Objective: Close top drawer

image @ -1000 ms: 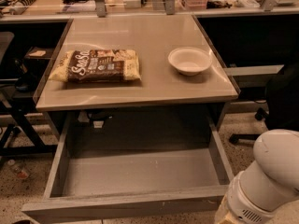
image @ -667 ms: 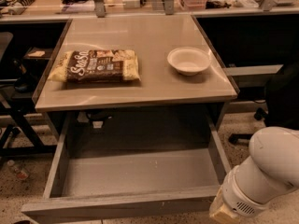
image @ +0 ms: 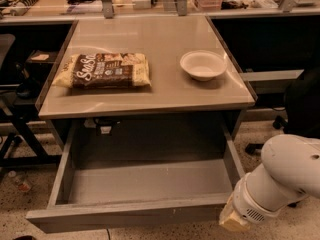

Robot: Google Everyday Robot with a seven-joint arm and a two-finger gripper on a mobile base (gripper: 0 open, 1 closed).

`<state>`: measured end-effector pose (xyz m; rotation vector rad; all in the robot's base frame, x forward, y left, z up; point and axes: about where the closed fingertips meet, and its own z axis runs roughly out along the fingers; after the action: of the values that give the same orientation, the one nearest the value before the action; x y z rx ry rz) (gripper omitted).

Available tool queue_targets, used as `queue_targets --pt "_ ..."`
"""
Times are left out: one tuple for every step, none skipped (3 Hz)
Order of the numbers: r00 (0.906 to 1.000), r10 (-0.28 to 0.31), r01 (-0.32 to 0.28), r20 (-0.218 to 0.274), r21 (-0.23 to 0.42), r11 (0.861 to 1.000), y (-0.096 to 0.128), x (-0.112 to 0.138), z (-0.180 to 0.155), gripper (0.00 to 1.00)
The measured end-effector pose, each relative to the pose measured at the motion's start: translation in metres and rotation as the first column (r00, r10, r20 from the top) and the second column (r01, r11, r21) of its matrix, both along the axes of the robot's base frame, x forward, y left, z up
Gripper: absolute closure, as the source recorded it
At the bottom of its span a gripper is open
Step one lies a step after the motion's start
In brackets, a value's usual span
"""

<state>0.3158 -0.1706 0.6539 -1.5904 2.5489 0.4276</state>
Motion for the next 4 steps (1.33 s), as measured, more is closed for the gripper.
queue_targets --pt "1.0 0.0 0.0 0.0 0.0 1.0 0.0 0.0 0.0 0.81" --pt "1.0 0.0 0.0 0.0 0.0 1.0 0.0 0.0 0.0 0.59" --pt "1.0 0.0 0.0 0.0 0.0 1.0 0.0 0.0 0.0 0.34" --pt "1.0 0.0 0.0 0.0 0.0 1.0 0.0 0.0 0.0 0.12"
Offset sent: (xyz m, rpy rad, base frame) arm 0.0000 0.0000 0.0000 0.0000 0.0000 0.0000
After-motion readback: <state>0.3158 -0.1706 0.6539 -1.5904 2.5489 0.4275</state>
